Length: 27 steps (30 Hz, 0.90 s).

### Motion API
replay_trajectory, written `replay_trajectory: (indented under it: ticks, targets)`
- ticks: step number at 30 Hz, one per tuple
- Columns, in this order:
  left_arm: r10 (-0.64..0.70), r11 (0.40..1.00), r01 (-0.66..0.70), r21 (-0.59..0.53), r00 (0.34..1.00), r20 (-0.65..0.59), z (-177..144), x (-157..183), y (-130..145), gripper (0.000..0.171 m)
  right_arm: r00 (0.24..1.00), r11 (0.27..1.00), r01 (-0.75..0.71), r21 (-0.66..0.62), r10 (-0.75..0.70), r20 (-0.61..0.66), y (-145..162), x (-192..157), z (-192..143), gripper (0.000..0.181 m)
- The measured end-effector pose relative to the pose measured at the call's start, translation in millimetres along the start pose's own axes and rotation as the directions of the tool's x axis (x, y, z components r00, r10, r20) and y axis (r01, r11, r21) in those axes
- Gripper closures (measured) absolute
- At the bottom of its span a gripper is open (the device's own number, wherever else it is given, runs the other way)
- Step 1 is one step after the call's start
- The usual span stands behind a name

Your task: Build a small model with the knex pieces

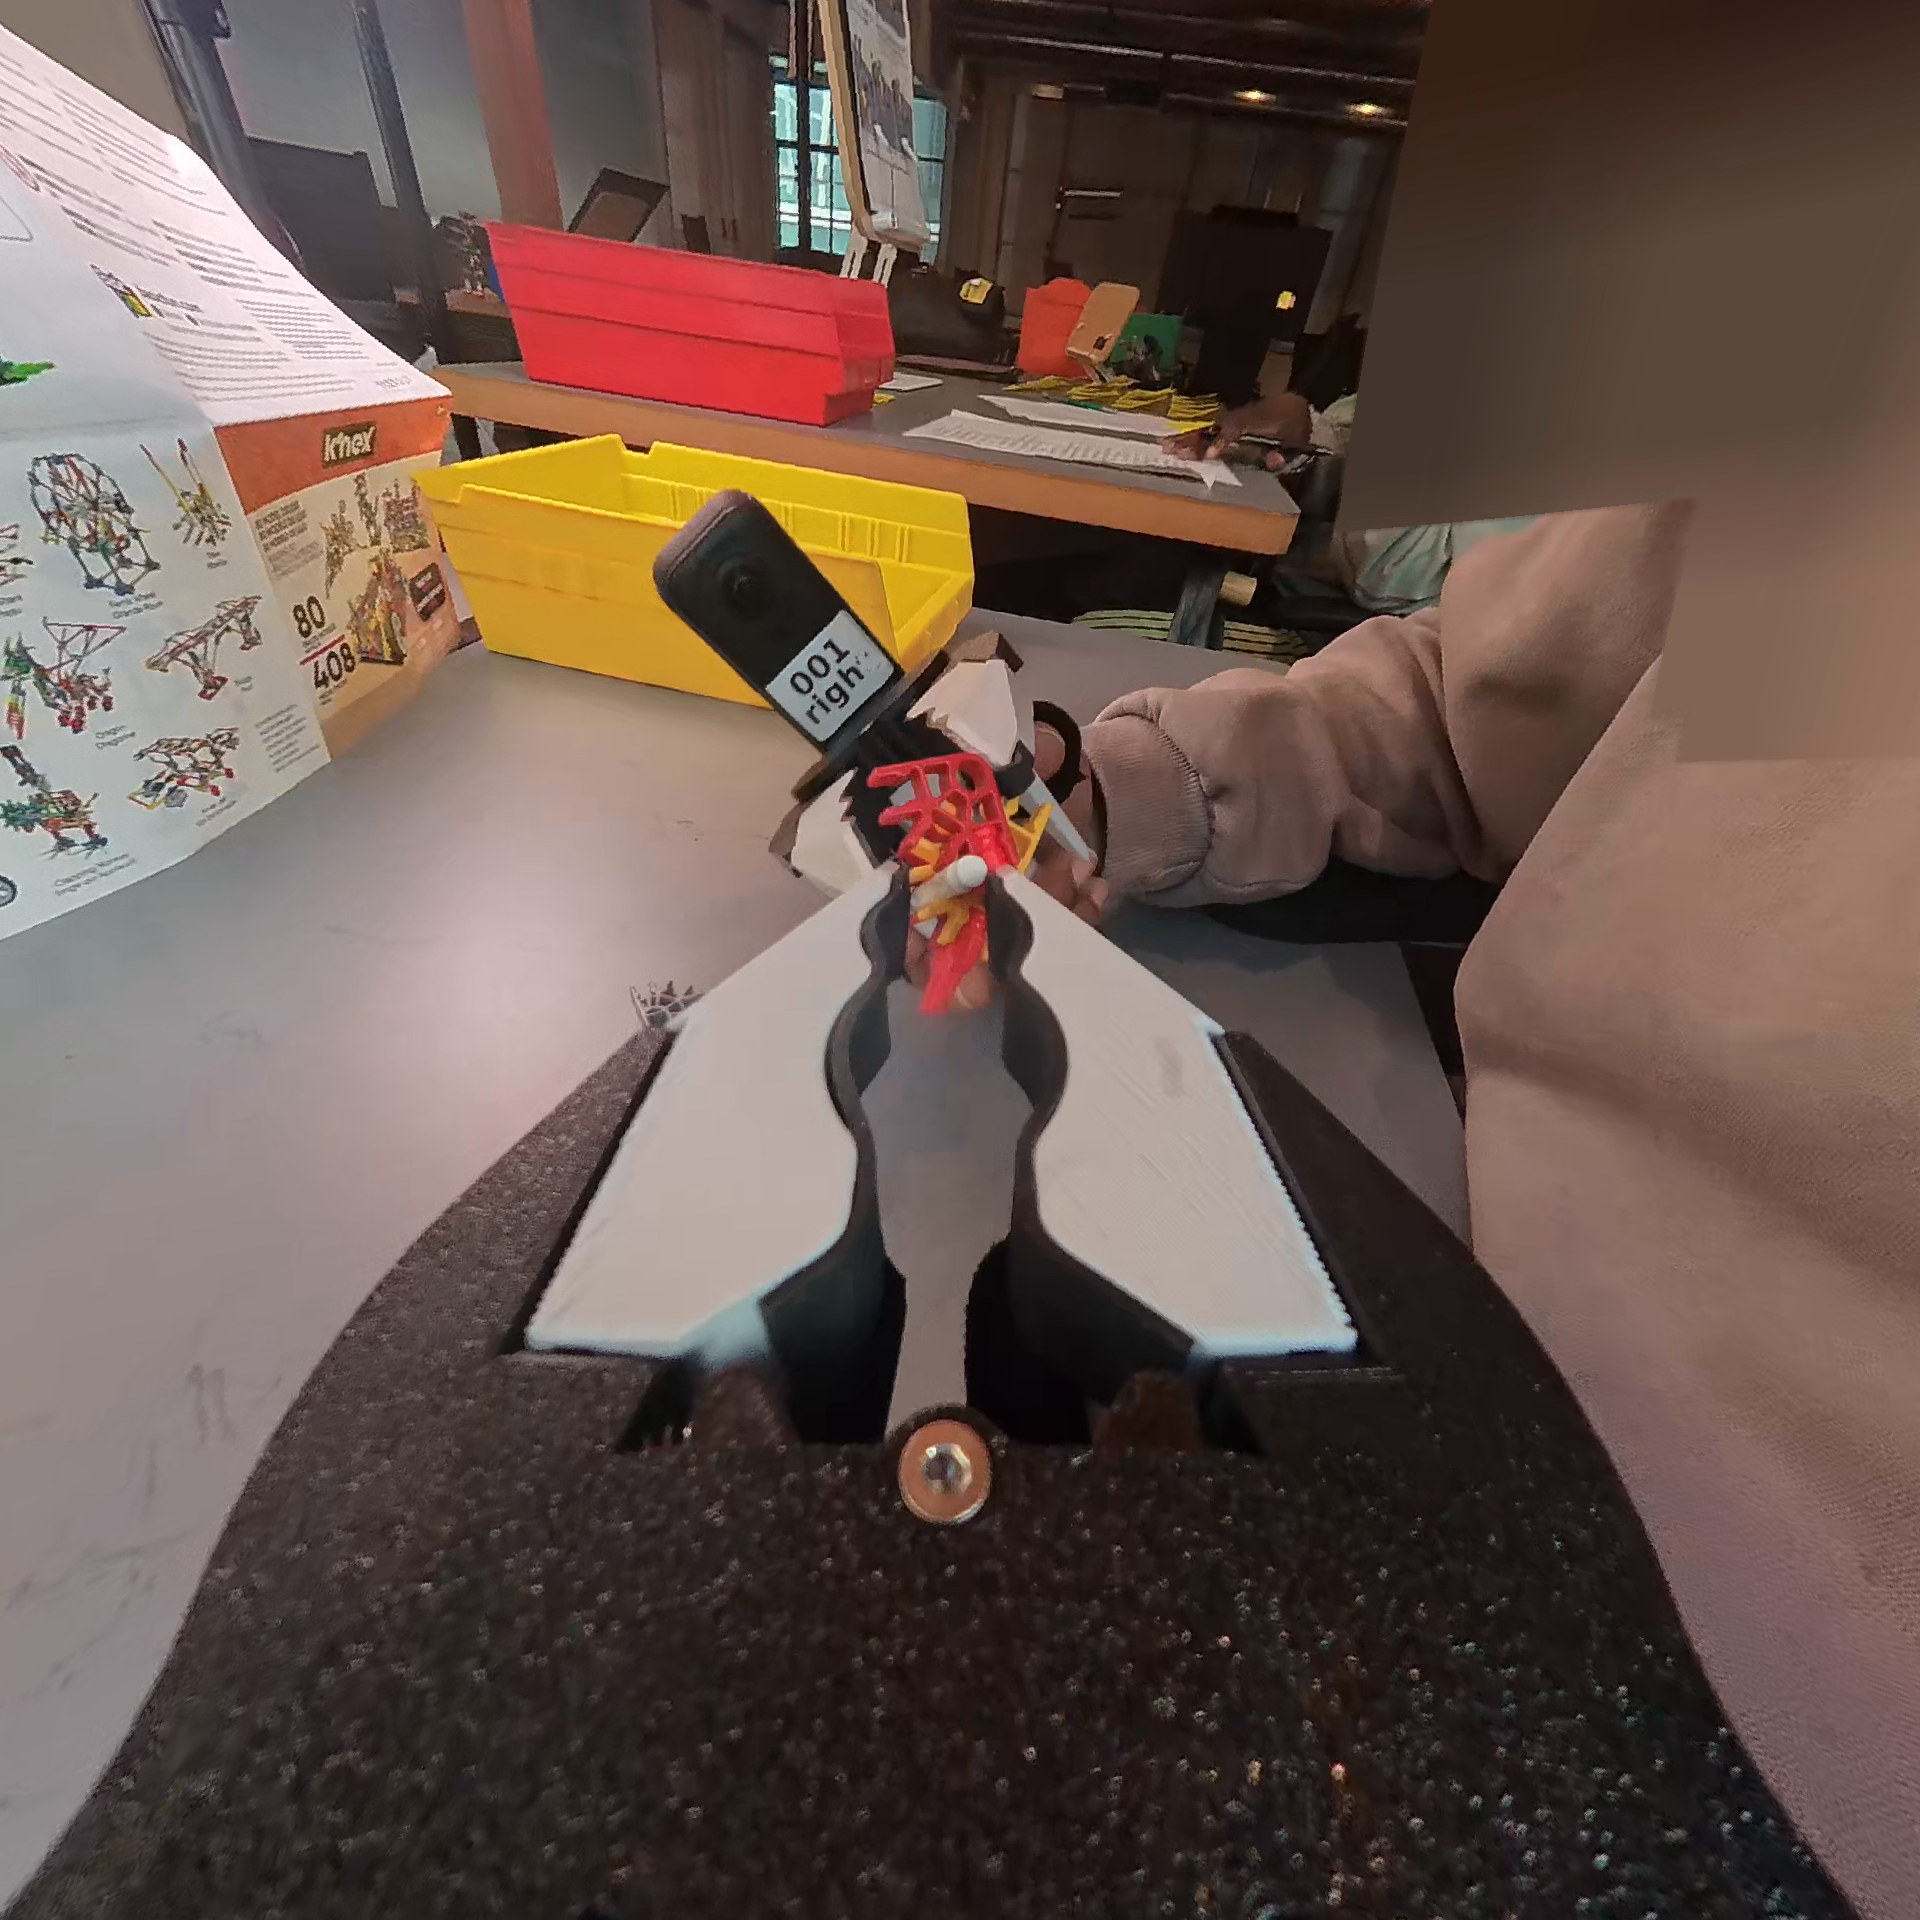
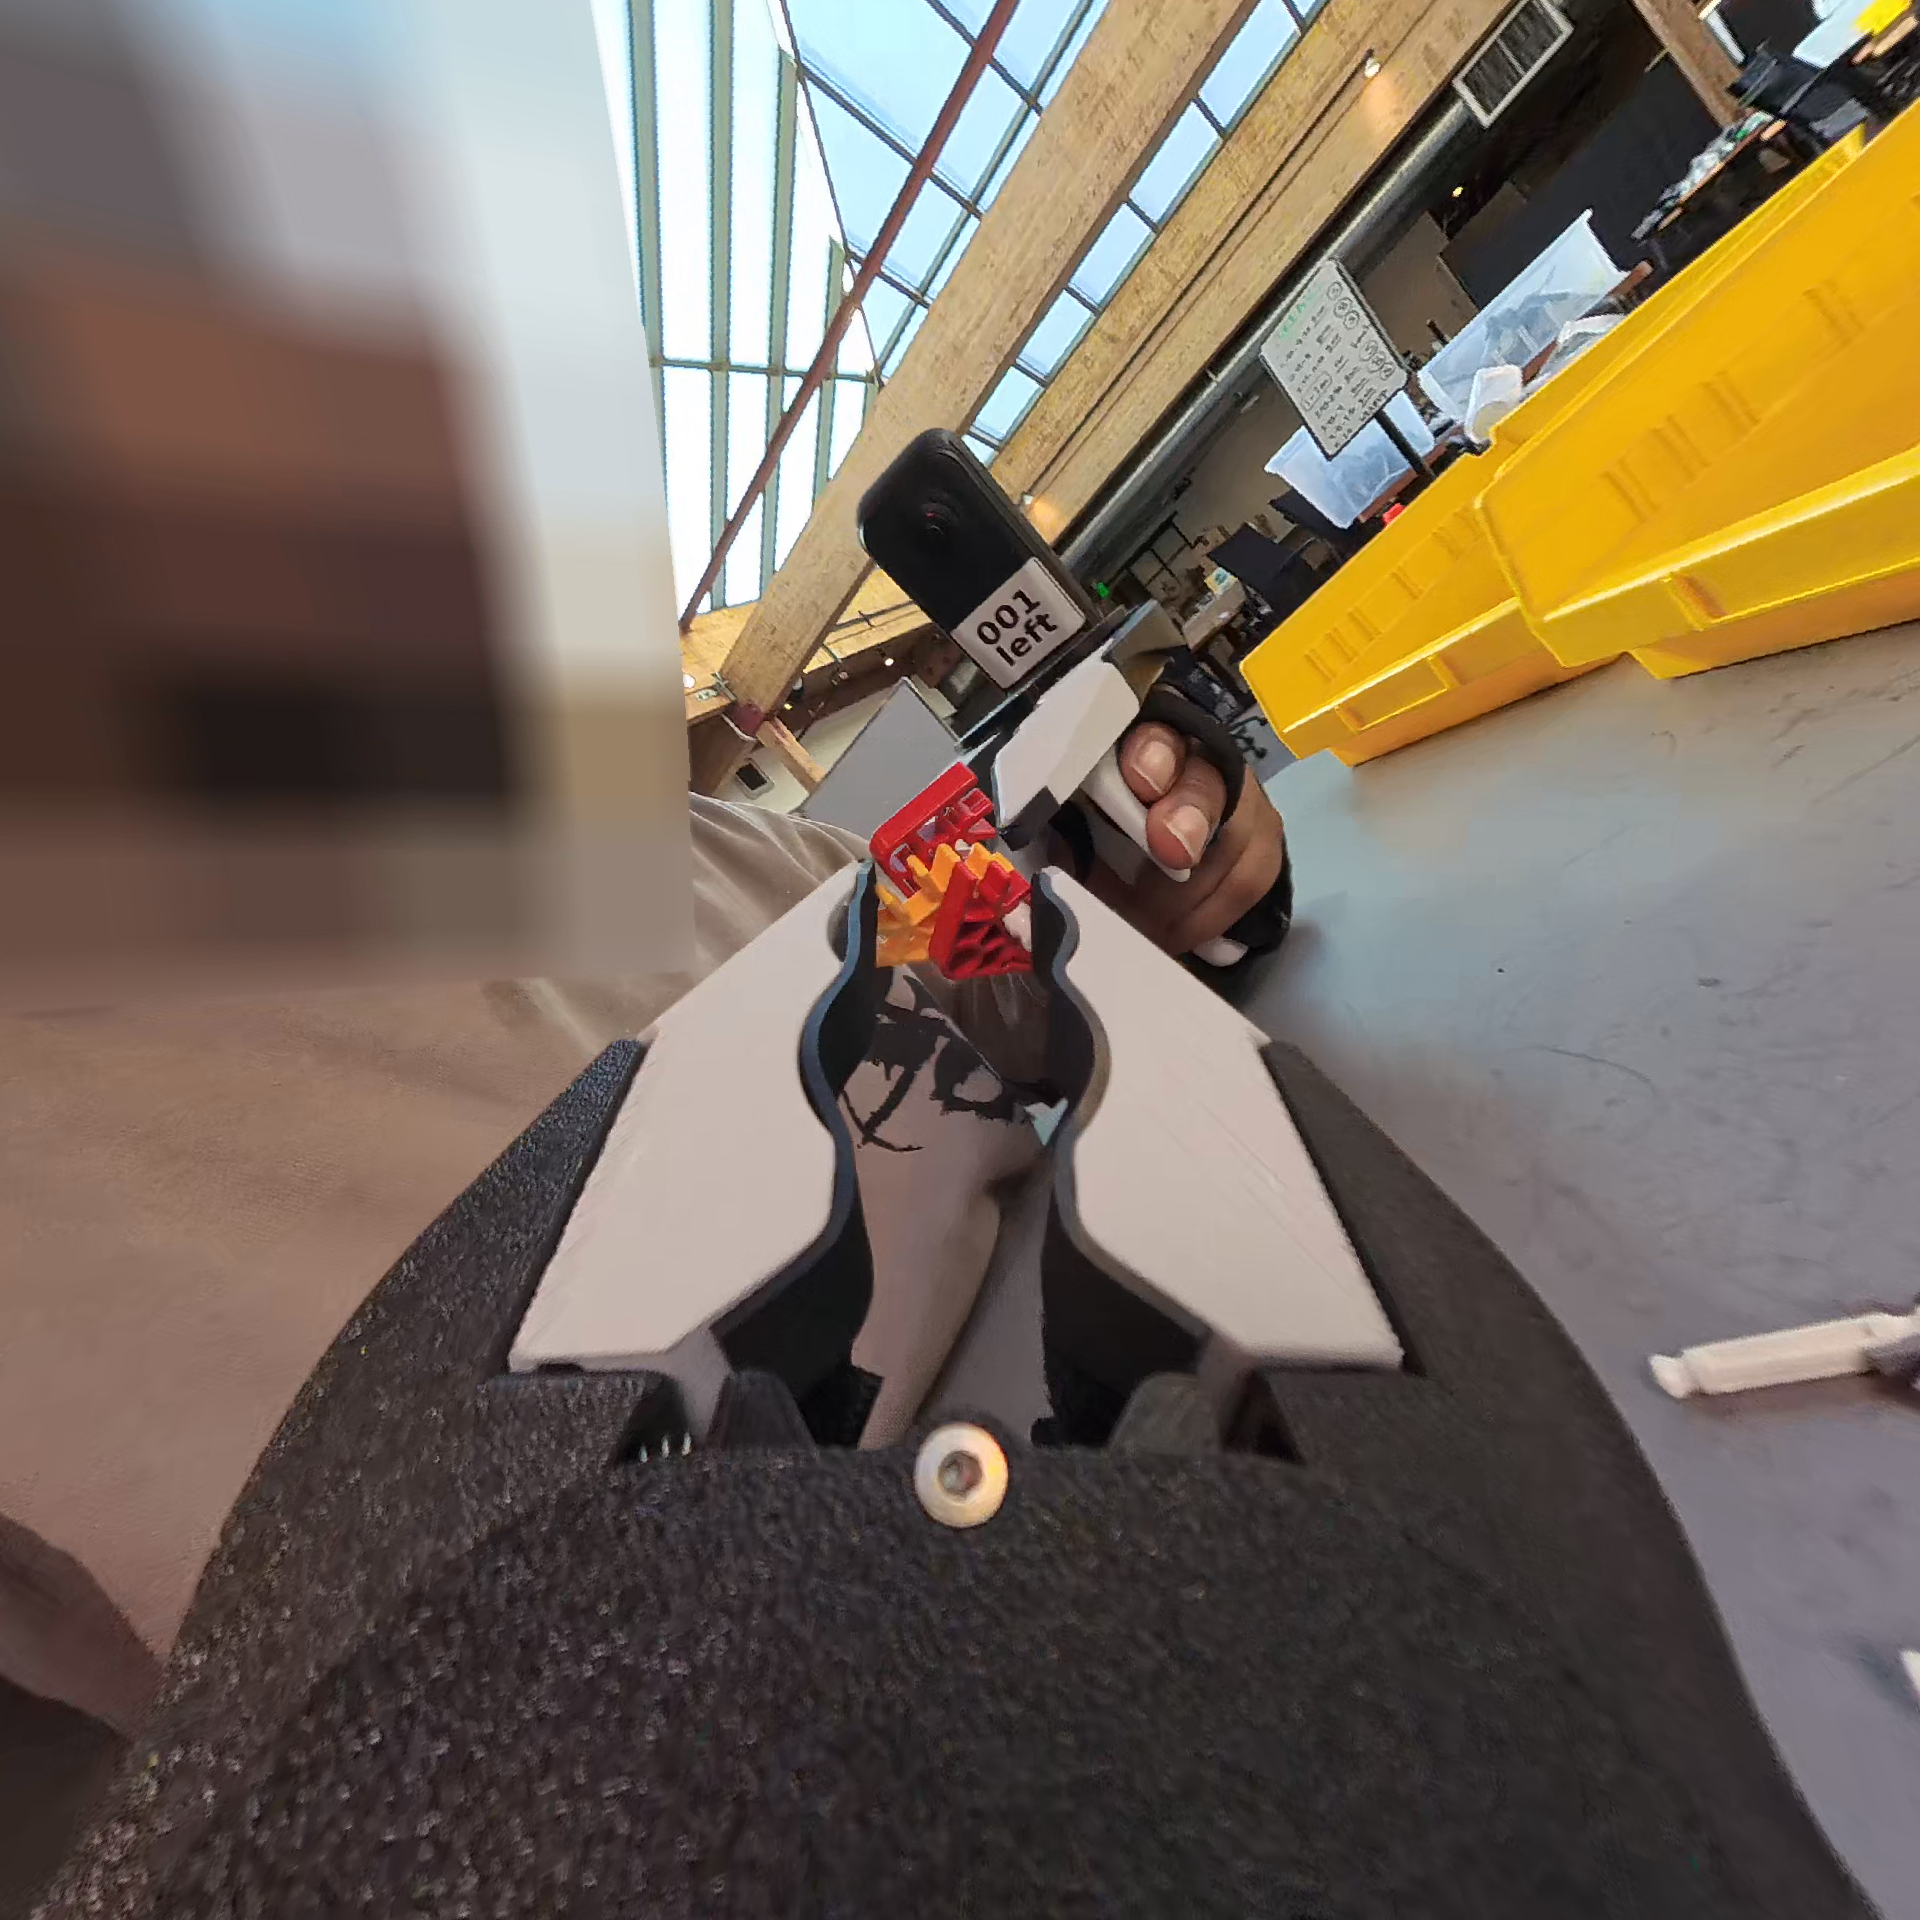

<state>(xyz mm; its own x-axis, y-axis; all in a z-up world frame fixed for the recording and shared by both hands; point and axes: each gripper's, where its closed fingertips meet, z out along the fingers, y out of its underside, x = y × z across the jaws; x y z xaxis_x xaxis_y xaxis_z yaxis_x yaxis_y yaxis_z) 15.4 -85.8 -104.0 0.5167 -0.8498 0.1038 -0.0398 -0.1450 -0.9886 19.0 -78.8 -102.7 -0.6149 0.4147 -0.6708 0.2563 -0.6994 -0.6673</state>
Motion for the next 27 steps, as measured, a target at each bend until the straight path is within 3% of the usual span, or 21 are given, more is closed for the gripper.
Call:
replay_trajectory:
  ticks: [3, 6, 12, 17, 21, 23, 27]
  targets:
    - [0.024, 0.997, -0.02, -0.07, 0.998, 0.058, 1, -10, 14, 0.16, 0.989, 0.993, 0.1, -0.059, -0.105, -0.103, 1, 8, -4, 0.155]
    - [-0.015, 0.991, 0.023, -0.135, 0.998, 0.063, 3, -17, 30, 0.16, 0.931, 0.956, 0.239, -0.167, -0.275, -0.239, 4, 19, -12, 0.154]
    - [-0.11, 0.972, 0.116, -0.205, 0.993, 0.041, 9, -21, 53, 0.157, 0.712, 0.797, 0.451, -0.402, -0.593, -0.377, 11, 29, -22, 0.154]
    - [-0.093, 0.935, 0.096, -0.342, 0.995, 0.025, 12, -20, 79, 0.157, 0.447, 0.534, 0.46, -0.709, -0.829, -0.335, 41, 55, -33, 0.154]
    - [-0.109, 0.906, 0.097, -0.411, 0.994, -0.006, 13, -13, 94, 0.157, 0.327, 0.35, 0.358, -0.865, -0.915, -0.235, 68, 75, -49, 0.154]
    - [-0.122, 0.9, 0.103, -0.423, 0.992, -0.018, 15, -10, 97, 0.157, 0.279, 0.295, 0.345, -0.891, -0.939, -0.203, 72, 78, -53, 0.154]
    - [-0.101, 0.89, 0.083, -0.449, 0.995, -0.015, 21, -6, 103, 0.156, 0.254, 0.289, 0.325, -0.9, -0.944, -0.211, 74, 77, -57, 0.153]
